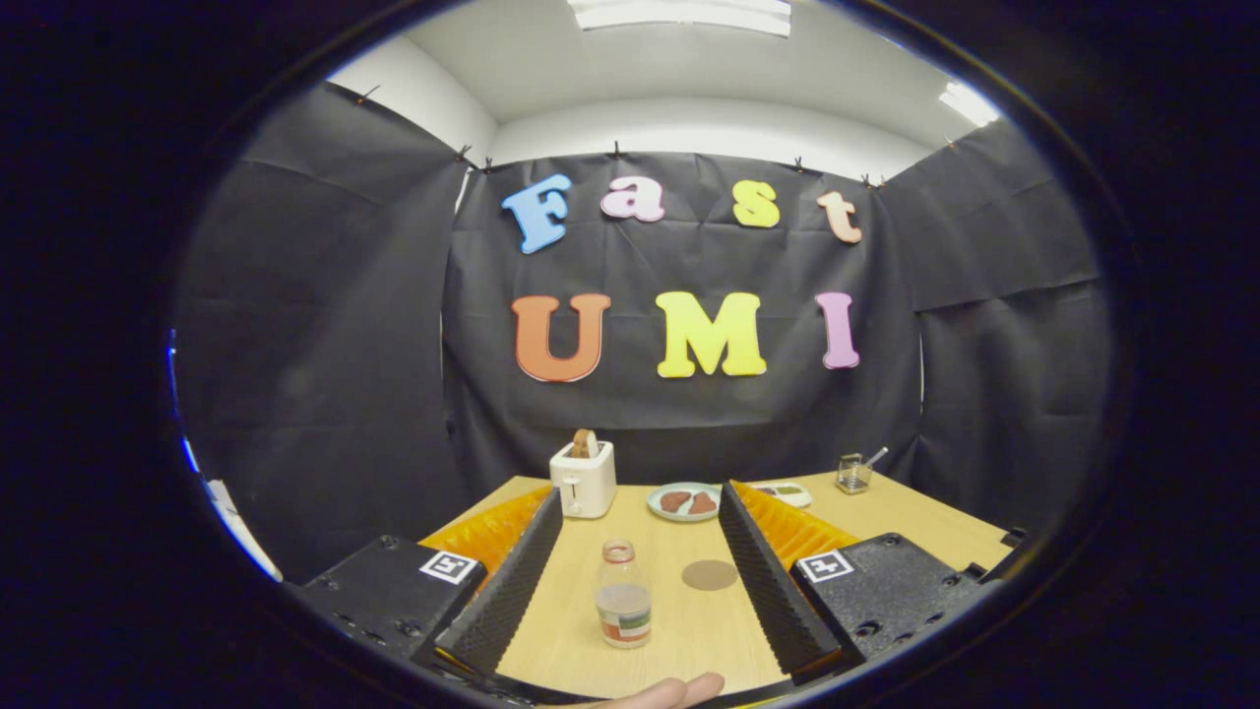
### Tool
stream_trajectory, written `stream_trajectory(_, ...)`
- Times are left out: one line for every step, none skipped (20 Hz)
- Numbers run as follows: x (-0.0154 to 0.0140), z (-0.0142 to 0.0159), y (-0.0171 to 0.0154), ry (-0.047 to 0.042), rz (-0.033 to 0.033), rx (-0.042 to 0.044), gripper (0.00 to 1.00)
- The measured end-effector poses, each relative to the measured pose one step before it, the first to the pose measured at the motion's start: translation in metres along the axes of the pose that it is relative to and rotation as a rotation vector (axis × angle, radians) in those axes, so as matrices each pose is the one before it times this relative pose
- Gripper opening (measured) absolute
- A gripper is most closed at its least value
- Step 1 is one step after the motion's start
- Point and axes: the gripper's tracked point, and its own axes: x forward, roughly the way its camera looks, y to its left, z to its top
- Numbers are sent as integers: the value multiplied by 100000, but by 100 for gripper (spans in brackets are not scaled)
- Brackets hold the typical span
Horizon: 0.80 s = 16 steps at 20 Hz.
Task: Take the bottle from table, then pour the juice into the cup, finally place the bottle on the coaster
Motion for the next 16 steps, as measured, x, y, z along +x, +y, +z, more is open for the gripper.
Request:
stream_trajectory(133,-552,66,435,-218,687,100)
stream_trajectory(189,-693,22,502,-329,1335,100)
stream_trajectory(253,-849,64,123,165,1254,100)
stream_trajectory(292,-738,90,463,377,461,100)
stream_trajectory(339,-974,-37,879,-218,-540,100)
stream_trajectory(321,-898,-218,1201,-571,-659,100)
stream_trajectory(322,-1074,-150,1259,-195,-628,100)
stream_trajectory(304,-731,-114,603,-419,-257,100)
stream_trajectory(410,-694,-121,200,-278,80,100)
stream_trajectory(303,-688,-95,403,-272,378,100)
stream_trajectory(365,-846,22,622,167,378,100)
stream_trajectory(311,-729,74,767,-71,236,100)
stream_trajectory(381,-807,-8,575,-381,-386,100)
stream_trajectory(299,-644,41,590,-324,-1008,100)
stream_trajectory(409,-620,20,417,-558,-1425,100)
stream_trajectory(327,-629,-79,664,-920,-1571,100)
